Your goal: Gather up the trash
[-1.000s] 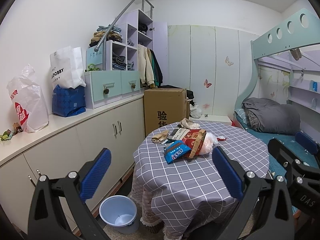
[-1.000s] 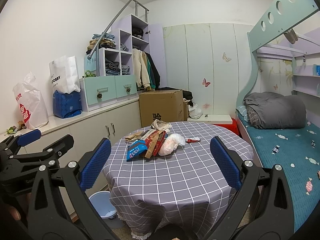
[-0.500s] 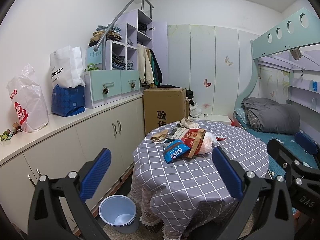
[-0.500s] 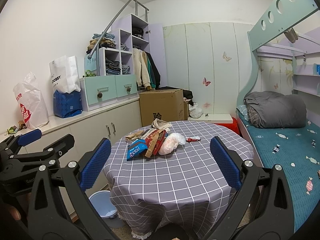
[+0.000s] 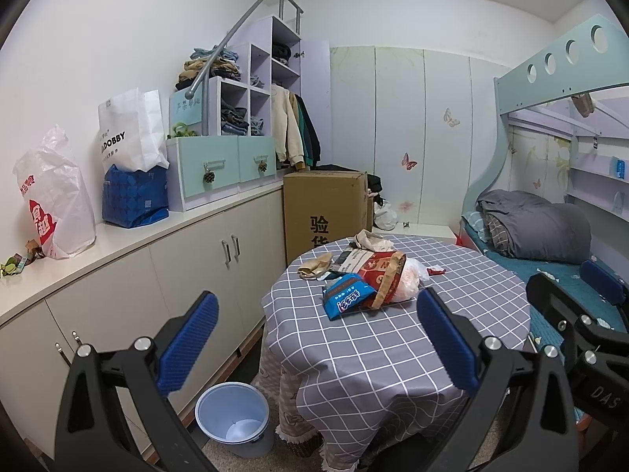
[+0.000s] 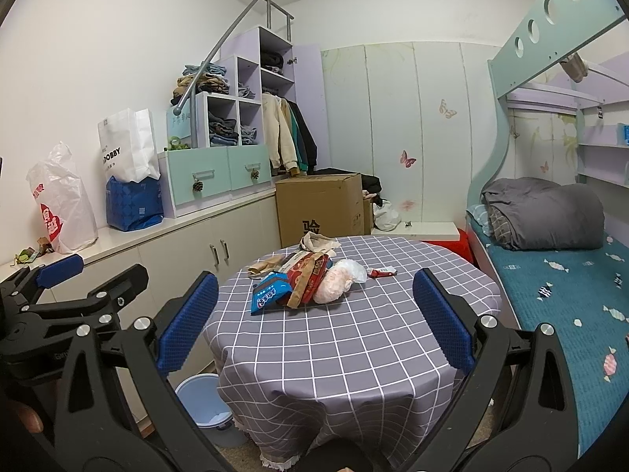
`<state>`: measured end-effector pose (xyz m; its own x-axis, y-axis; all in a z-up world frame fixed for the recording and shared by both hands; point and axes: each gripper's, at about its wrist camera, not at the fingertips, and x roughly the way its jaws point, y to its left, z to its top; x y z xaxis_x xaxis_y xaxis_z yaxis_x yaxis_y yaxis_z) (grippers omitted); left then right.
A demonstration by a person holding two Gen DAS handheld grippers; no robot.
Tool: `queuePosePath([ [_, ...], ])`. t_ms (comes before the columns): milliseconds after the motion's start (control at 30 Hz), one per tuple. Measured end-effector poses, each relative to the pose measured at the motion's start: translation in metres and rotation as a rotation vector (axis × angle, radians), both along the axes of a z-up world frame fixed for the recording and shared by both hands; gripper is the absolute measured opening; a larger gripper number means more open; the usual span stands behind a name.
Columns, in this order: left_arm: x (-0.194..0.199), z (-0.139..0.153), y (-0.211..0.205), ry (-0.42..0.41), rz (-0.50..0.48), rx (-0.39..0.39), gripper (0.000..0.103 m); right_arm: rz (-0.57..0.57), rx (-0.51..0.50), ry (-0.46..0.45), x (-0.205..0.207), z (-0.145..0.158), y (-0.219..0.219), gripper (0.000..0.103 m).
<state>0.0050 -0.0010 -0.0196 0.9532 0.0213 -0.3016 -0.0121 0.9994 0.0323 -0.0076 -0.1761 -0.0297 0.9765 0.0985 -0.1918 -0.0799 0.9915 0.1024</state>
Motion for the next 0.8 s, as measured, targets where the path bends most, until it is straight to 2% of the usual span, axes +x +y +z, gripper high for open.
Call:
queuePosePath([
  [800, 0.0006, -0.0001, -0.0004, 0.003, 0.002, 0.001, 0.099, 0.006, 0.003, 0.010, 0.0009, -0.0006, 0.0059, 0.097],
])
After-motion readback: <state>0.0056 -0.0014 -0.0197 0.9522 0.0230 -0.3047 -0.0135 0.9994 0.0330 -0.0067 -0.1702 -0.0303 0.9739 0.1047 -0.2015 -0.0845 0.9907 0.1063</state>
